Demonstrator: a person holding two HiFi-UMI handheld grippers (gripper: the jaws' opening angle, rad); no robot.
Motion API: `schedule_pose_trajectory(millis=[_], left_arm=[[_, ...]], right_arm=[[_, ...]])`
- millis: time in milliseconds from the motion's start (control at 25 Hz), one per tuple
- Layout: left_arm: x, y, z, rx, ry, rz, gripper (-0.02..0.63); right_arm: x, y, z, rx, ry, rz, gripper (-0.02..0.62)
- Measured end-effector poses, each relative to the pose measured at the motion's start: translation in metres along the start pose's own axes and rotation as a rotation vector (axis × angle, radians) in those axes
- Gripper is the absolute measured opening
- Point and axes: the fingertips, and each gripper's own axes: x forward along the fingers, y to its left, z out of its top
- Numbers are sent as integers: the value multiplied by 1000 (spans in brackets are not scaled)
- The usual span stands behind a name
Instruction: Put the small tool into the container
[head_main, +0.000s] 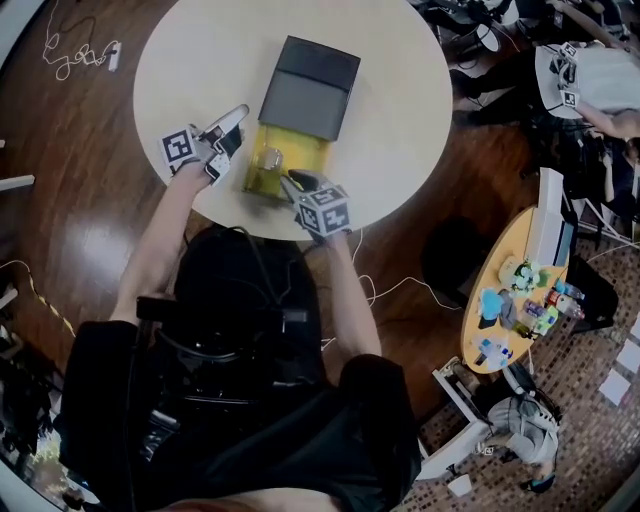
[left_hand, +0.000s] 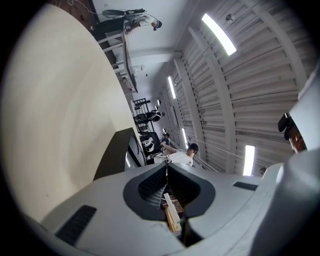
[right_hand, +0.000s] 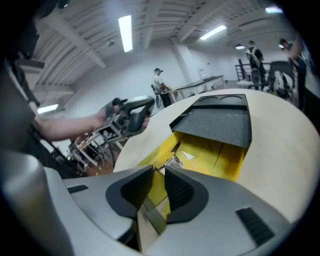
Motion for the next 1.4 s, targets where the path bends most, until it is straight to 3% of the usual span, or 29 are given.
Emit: schedule_pose_trajectory(millis=[80,280,520,800,1000,1400], left_arm=[[20,-2,7,31,24,-10,5],[70,-5,3,118,155,-47,6],[99,14,-6,100,271,-5,6],[116,28,-3,28,234,-30,-2],[121,32,-4,-8,218,-32,-2],[122,33,-3,-22,223,-43,-3]], right_arm=[[-6,9,-14,-145,43,-10,71],[-9,28,-51,-435,188,-59,135],[5,34,-74,-647,296,-116,140],[32,29,-86,-753,355,-168,72],[40,28,-89,-817,387,-200,58],[37,21,-82,-958,421,-348,58]])
